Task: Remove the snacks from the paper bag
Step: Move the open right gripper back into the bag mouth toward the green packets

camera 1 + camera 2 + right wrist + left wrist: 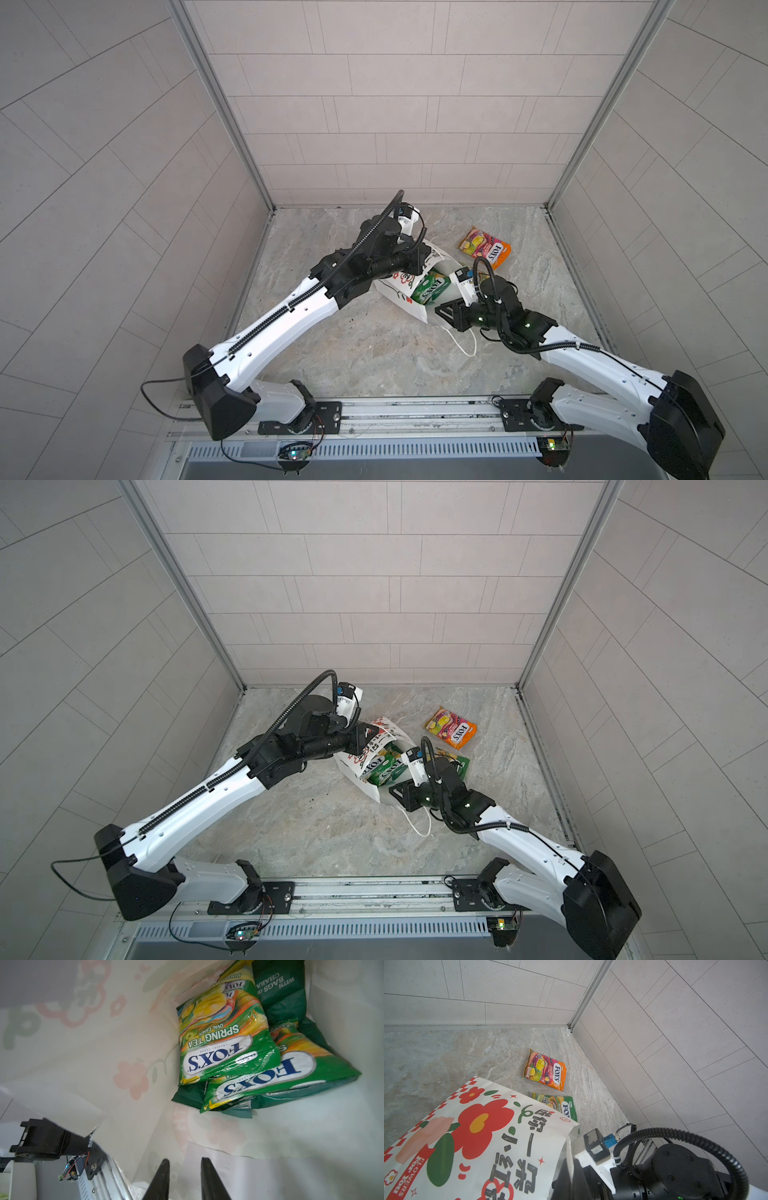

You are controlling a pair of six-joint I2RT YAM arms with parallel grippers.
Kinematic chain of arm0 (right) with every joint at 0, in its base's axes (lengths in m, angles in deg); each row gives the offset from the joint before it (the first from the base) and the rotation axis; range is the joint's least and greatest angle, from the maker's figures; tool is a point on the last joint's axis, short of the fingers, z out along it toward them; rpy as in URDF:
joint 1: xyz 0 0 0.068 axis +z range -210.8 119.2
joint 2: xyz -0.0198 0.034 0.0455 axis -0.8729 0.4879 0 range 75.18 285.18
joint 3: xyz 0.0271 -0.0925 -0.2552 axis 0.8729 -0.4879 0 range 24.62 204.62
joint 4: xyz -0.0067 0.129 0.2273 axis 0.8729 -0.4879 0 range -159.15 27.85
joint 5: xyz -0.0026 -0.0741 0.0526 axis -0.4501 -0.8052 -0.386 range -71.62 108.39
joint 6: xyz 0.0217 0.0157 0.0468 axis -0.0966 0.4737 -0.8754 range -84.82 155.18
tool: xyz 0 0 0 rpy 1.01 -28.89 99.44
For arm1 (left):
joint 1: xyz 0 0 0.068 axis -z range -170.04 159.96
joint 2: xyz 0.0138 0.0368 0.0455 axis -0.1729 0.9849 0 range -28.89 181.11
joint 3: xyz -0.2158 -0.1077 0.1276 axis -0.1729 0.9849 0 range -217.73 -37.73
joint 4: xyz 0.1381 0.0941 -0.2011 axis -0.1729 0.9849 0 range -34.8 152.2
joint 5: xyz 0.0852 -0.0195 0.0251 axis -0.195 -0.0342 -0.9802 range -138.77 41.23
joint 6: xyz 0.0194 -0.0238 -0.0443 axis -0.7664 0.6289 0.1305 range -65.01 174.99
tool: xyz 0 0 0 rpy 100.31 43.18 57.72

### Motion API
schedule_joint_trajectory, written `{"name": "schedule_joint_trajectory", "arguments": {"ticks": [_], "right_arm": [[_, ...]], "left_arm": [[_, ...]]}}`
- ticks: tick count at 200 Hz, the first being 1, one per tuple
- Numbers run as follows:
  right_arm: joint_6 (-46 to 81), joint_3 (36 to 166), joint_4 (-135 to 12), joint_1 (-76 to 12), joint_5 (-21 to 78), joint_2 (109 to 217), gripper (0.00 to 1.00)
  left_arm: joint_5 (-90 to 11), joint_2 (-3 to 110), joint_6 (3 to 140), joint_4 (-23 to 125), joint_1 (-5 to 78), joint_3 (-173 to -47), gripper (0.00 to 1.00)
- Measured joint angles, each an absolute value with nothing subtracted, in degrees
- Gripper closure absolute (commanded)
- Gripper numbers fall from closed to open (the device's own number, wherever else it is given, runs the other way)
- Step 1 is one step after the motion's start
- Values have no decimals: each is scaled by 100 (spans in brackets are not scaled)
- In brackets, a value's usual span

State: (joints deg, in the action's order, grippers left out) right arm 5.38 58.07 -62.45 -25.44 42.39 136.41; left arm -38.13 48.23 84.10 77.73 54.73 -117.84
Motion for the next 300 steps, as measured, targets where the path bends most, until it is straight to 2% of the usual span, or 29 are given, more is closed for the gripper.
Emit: {"name": "schedule_joint_trajectory", "arguments": {"ticks": [83,151,209,300], "right_arm": [[586,6559,-6225,-2411,3415,14821,72],[536,6747,-6037,-2286,2854,15230,72],[-6,6747,-5591,-2280,2078,15514,72],[-605,6745,-4903,-2280,1999,15831,69]], "left_arm": [[-3809,4823,8412,7768,5473,-11784,100],[-3866,4823,8525,7707,5473,-11784,100],[-3853,4823,8545,7644,5473,-11784,100],[-3829,4823,8543,7644,5473,-11782,100]]}}
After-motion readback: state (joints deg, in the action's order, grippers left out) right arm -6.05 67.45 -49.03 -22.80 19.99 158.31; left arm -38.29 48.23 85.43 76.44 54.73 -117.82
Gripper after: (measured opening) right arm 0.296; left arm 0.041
